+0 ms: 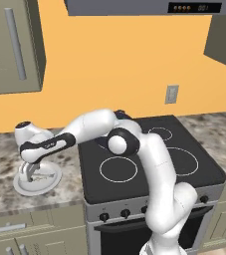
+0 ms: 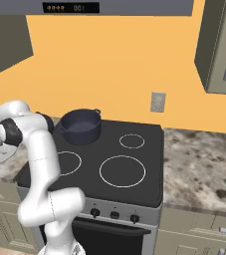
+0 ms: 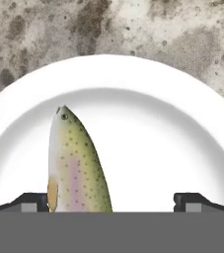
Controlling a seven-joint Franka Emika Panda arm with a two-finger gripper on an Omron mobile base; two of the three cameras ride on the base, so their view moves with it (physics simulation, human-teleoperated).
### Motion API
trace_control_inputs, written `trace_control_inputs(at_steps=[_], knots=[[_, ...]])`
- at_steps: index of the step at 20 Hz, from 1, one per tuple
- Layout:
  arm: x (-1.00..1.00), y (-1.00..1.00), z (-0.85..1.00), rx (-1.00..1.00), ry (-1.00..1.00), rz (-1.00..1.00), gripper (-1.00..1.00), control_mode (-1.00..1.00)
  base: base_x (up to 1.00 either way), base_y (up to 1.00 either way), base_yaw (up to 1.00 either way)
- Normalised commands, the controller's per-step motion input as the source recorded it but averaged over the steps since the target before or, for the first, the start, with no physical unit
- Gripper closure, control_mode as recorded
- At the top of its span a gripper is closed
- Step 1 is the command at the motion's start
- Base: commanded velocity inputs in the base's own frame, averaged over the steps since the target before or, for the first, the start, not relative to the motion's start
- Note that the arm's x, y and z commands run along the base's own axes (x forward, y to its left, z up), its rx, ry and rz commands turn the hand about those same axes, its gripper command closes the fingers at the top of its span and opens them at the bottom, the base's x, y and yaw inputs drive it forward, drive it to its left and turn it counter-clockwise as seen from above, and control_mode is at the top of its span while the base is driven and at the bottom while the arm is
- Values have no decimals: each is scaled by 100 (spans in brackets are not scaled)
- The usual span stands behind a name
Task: Retrieve the frozen meat and place it in the pot on a burner. Then turn the burner on.
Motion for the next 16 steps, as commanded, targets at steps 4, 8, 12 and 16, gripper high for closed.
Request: trace_control_inputs(at_steps=[4,8,12,16], knots=[[0,0,-25,-1,0,0,-100,-100,0,0,0],[0,0,-12,0,0,0,-100,-100,0,0,0],[0,0,-6,0,-1,0,100,-100,0,0,0],[0,0,-1,0,-2,0,100,-100,0,0,0]])
